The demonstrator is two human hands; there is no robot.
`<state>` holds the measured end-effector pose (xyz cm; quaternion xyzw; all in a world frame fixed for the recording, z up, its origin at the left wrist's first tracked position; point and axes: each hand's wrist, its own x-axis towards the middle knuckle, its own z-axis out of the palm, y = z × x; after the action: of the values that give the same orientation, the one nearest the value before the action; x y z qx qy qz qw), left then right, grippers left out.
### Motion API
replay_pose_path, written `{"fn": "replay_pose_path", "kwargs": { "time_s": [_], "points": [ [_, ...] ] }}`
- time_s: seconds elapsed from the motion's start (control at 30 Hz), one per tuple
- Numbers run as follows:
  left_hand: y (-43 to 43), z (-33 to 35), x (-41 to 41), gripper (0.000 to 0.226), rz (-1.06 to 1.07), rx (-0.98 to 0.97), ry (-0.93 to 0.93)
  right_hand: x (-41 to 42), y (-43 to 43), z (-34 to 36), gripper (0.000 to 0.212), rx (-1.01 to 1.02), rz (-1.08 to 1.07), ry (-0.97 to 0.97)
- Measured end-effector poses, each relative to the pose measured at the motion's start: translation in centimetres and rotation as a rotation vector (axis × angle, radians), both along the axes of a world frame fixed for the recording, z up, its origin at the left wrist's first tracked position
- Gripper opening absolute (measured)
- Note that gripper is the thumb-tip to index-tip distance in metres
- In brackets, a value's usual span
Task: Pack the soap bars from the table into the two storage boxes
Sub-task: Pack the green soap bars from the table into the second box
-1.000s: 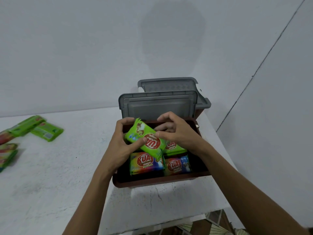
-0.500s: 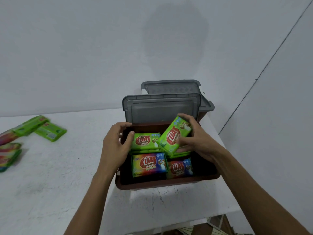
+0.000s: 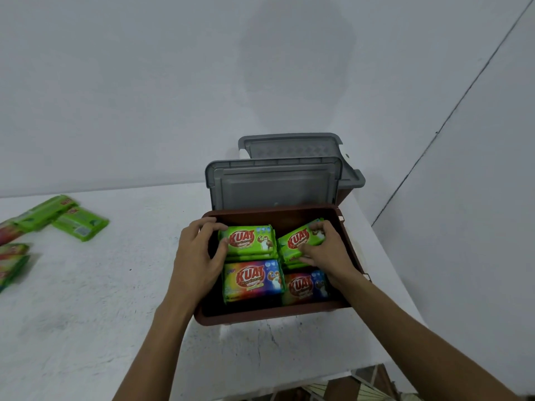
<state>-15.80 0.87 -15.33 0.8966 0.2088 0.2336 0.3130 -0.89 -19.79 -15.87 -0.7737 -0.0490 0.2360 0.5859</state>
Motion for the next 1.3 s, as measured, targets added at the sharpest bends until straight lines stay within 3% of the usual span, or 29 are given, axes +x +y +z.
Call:
{"fn": "replay_pose_path", "kwargs": {
  "time_s": [0.27, 0.5, 0.73, 0.93, 1.13, 1.3],
  "points": [
    [0.0, -0.2, 0.0, 0.02, 0.001, -0.003, -0.005, -0.1, -0.2, -0.2, 0.044, -0.301, 0.145, -0.046],
    [0.0, -0.3, -0.1, 0.02, 0.003, -0.013, -0.012, -0.3, -0.2, 0.4, 0.049, -0.351, 0.167, -0.037],
    [1.7, -0.3, -2.5, 0.026, 0.038, -0.023, 0.019, -0.8, 1.3, 4.1, 0.029, -0.466, 0.175, -0.385],
    [6.9, 0.0, -7.5, 0.023, 0.059, -0.081, 0.038, -3.4, 8.4, 8.3, 0.014, -0.313, 0.181, -0.646],
    [14.6, -0.2, -12.9, 0.025, 0.24, -0.055, 0.092, -8.0, 19.4, 8.2, 0.019, -0.189, 0.383, -0.68],
    [21.7, -1.1, -16.3, 0.027, 0.393, -0.069, 0.073, -11.6, 28.6, 5.9, 0.027, -0.273, 0.579, -0.709]
  ]
}}
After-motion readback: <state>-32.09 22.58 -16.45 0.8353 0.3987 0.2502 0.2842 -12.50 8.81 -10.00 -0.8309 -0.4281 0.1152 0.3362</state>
